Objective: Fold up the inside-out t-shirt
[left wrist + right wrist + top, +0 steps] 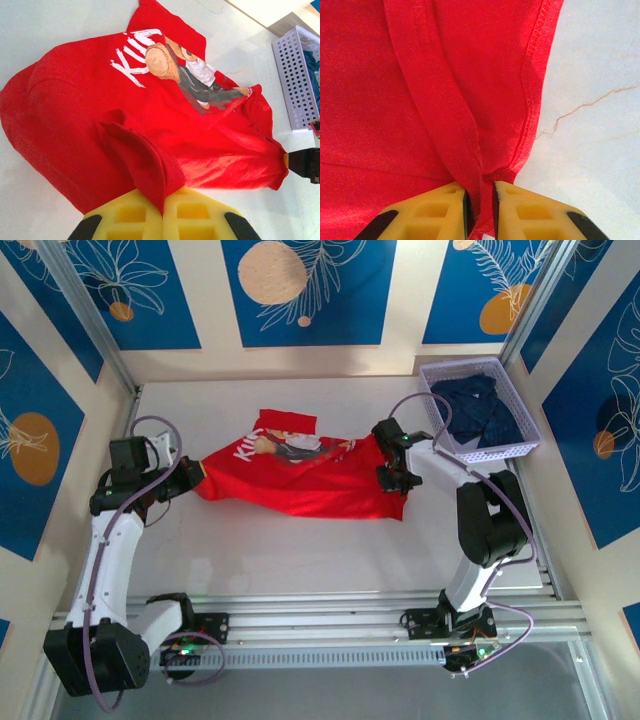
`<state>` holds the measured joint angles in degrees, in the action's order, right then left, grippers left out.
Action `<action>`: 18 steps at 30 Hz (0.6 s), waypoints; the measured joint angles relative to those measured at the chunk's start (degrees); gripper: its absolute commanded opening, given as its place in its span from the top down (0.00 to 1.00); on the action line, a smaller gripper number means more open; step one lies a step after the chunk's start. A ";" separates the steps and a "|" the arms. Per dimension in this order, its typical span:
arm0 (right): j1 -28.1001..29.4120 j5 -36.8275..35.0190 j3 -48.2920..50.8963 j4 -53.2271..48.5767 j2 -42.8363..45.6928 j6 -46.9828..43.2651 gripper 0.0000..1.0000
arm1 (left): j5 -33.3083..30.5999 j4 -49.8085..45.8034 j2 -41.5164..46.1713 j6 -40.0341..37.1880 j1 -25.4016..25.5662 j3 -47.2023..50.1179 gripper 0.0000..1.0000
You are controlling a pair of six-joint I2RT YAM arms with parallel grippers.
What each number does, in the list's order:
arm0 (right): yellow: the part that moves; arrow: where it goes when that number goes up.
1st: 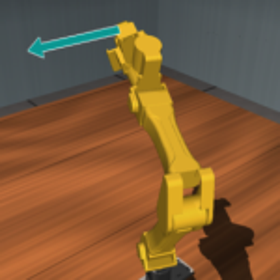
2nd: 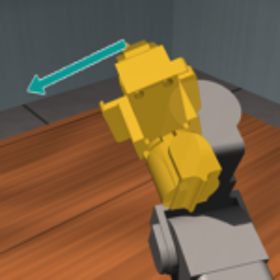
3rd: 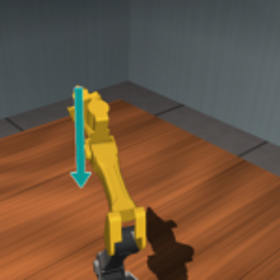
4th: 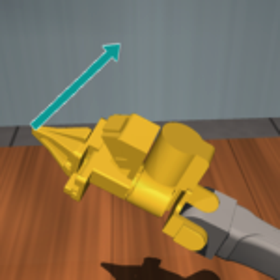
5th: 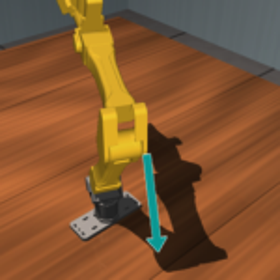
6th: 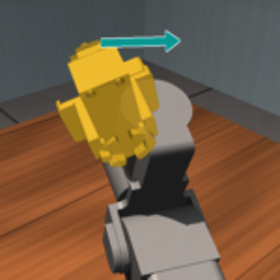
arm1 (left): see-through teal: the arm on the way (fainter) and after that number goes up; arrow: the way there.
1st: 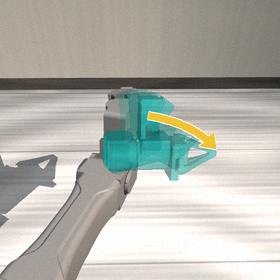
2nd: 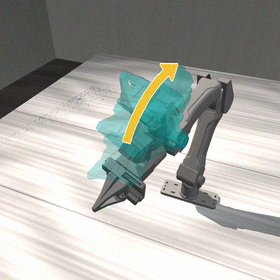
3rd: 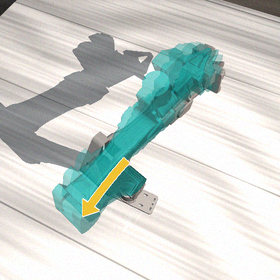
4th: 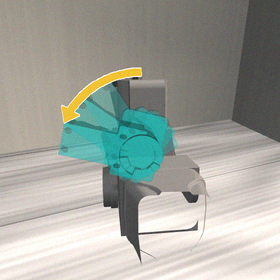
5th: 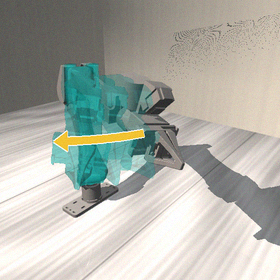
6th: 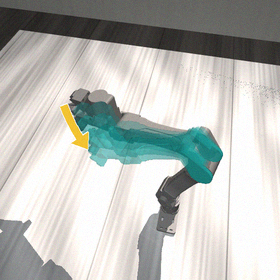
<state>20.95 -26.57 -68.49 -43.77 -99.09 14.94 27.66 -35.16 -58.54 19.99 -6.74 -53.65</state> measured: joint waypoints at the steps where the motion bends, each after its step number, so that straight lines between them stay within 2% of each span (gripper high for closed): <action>1: -0.15 0.20 0.26 0.22 0.00 0.00 0.80 | 0.00 0.02 0.02 0.00 0.00 0.04 1.00; 15: -1.81 6.62 3.50 2.97 0.26 0.46 0.77 | 0.00 0.00 0.33 0.00 0.00 0.15 1.00; 18: -2.03 8.11 4.17 3.48 0.98 0.63 0.81 | 0.00 0.00 0.44 0.00 0.00 0.15 1.00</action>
<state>18.92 -18.46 -64.31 -40.29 -98.10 15.57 27.66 -35.16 -58.11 19.99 -6.74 -53.49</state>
